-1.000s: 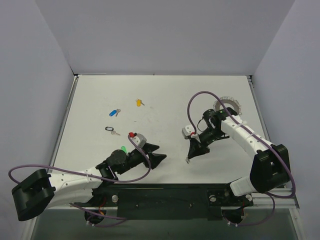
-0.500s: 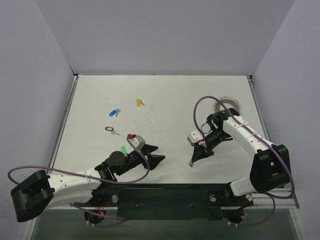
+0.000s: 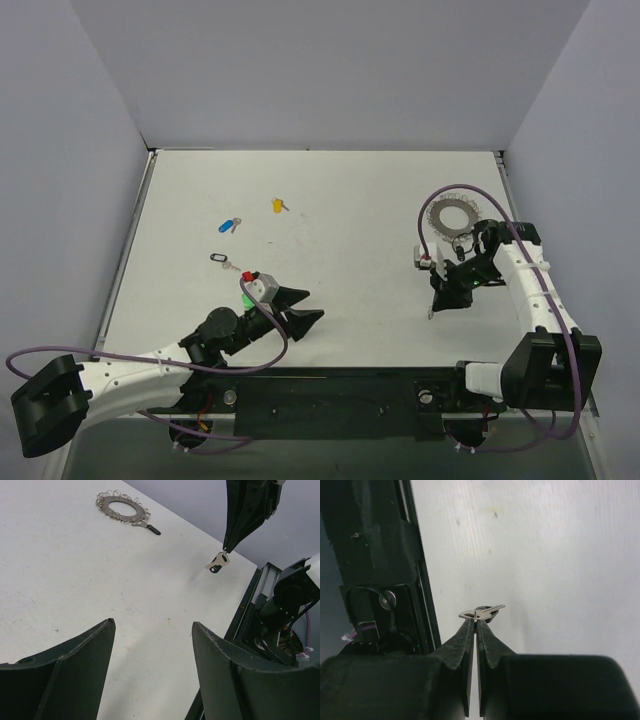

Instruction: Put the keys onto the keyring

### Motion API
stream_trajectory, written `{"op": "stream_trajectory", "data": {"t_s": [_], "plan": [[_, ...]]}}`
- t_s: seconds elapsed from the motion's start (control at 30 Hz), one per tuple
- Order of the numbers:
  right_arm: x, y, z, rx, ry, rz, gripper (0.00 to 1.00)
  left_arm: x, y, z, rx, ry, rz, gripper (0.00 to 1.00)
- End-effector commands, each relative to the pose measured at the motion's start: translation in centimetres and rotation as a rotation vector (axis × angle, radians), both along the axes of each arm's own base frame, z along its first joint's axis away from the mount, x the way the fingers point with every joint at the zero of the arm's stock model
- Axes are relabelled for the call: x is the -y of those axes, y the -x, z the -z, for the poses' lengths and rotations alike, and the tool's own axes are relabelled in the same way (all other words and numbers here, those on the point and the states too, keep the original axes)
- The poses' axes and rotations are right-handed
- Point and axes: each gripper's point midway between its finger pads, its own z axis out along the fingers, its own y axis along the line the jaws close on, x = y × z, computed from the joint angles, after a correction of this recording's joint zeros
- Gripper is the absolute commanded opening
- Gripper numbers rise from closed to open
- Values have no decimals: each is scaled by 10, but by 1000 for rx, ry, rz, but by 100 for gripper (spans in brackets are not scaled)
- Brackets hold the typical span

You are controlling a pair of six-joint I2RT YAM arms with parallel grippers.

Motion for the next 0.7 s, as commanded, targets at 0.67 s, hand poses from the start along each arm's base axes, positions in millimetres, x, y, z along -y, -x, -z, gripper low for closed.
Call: {"op": "stream_trajectory", "data": {"t_s": [0.67], "plan": [[72,-74,76,-154,543,559,0,-14,3,-5,9,46,-19,73]]}}
